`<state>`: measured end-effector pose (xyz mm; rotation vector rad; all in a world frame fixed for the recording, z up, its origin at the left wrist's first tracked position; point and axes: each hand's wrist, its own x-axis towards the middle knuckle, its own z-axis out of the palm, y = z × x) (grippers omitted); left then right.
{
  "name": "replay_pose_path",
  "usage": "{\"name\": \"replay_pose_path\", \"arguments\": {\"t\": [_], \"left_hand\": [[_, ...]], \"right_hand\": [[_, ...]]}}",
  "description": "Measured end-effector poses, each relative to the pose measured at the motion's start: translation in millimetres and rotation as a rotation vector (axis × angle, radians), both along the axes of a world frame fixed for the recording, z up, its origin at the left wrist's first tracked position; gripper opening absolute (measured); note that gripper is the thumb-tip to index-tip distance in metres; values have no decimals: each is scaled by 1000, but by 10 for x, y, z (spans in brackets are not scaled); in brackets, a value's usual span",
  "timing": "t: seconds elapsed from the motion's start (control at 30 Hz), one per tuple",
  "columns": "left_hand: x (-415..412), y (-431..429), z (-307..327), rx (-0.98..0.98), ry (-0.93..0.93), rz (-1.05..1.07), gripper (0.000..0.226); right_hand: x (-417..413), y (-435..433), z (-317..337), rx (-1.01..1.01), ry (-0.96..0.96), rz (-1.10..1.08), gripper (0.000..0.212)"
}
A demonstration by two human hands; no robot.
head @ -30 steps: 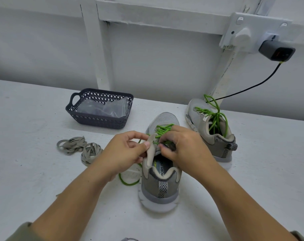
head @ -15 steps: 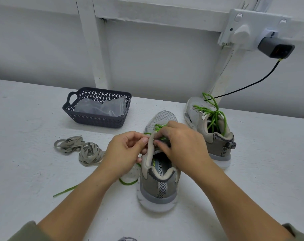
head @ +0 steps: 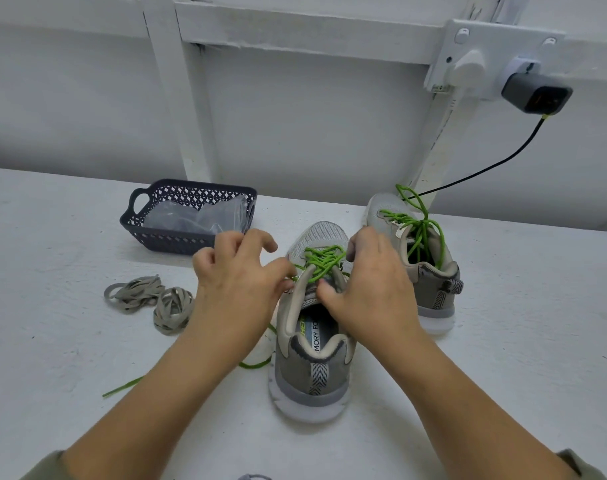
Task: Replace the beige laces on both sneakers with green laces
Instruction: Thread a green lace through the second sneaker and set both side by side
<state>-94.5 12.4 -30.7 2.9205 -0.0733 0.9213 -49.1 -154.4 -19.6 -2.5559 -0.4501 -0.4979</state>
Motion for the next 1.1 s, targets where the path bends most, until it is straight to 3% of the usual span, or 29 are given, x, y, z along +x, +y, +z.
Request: {"name": "replay_pose_path", "arguments": {"t": [0.17, 0.3, 0.33, 0.47, 0.57, 0.63, 0.77, 0.83, 0.9, 1.03, 1.1], "left_hand": [[-24, 63, -10, 24, 197, 26, 14], [-244, 128, 44, 155, 612, 439, 28], [-279, 104, 100, 170, 642, 485, 31], [-155, -60, 132, -56, 311, 245, 42], [-51, -46, 61, -186, 183, 2, 13], [-131, 19, 69, -175, 349, 68, 8], [-329, 227, 211, 24, 970, 318, 17], [-367, 251, 314, 124, 1058, 345, 19], [-303, 215, 377, 123, 988, 329, 23], [33, 101, 324, -134, 635, 159, 35], [185, 65, 213, -194, 602, 19, 32]], "right_hand": [[-15, -5, -4, 68, 105, -2, 41], [-31, -2, -1, 111, 141, -42, 38], [-30, 0, -1, 125, 161, -44, 37], [-21, 20, 1, 128, 197, -37, 32], [-25, 24, 1, 151, 201, -35, 30], [-27, 17, -4, 172, 206, -37, 30], [-21, -5, -22, 191, 211, -52, 30], [-18, 0, -19, 185, 208, -59, 30], [-21, 6, -18, 175, 209, -56, 29], [-26, 21, -7, 171, 217, -48, 28], [-30, 14, -10, 177, 220, -48, 28]]}}
